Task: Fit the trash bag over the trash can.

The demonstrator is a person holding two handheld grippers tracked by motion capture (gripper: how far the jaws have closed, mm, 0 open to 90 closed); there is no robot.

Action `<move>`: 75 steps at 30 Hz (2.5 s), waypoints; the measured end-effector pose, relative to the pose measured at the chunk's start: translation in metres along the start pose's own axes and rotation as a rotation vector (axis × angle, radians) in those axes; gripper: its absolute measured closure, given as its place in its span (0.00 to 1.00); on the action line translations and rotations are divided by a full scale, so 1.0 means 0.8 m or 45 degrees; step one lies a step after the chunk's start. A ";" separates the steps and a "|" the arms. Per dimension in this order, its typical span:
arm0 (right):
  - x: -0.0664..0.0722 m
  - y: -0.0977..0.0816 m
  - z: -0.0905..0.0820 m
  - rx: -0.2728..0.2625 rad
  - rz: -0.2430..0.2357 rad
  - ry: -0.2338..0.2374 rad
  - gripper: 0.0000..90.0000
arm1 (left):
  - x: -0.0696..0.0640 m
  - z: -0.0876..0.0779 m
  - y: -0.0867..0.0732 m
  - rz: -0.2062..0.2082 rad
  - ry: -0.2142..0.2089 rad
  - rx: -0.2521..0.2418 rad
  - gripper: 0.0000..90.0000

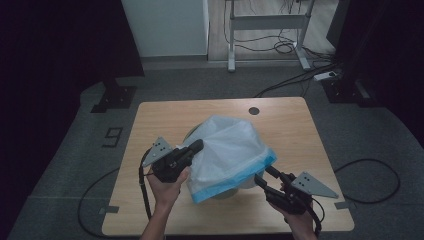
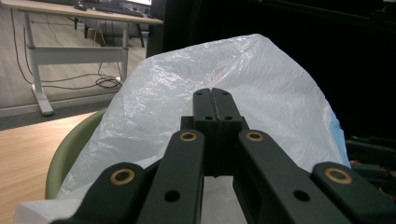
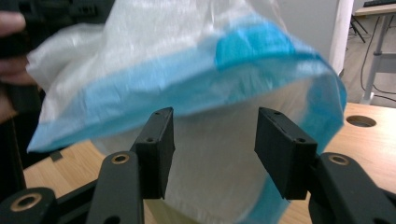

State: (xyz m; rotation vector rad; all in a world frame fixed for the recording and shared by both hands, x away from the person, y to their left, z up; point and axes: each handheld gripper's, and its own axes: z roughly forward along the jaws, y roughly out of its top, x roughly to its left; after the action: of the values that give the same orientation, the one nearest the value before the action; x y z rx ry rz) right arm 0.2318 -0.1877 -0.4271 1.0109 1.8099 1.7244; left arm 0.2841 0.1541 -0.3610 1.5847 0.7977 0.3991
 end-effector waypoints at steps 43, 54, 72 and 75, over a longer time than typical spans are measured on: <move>-0.074 0.103 0.059 0.017 -0.127 -0.131 0.99 | 0.086 -0.003 0.054 -0.134 0.117 -0.137 1.00; -0.061 0.149 0.050 -0.094 -0.207 -0.139 0.99 | 0.088 -0.031 0.048 -0.136 0.115 -0.167 1.00; -0.051 0.061 -0.019 -0.028 -0.017 0.087 0.99 | 0.080 -0.073 -0.037 -0.212 0.062 -0.093 1.00; -0.047 0.047 -0.025 -0.008 0.004 0.111 0.99 | 0.080 -0.080 -0.047 -0.226 0.055 -0.090 1.00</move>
State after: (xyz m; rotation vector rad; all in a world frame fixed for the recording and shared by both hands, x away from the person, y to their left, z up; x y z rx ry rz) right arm 0.2481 -0.2306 -0.3944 0.9502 1.8555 1.8010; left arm 0.2767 0.2448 -0.3971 1.4308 0.9401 0.3300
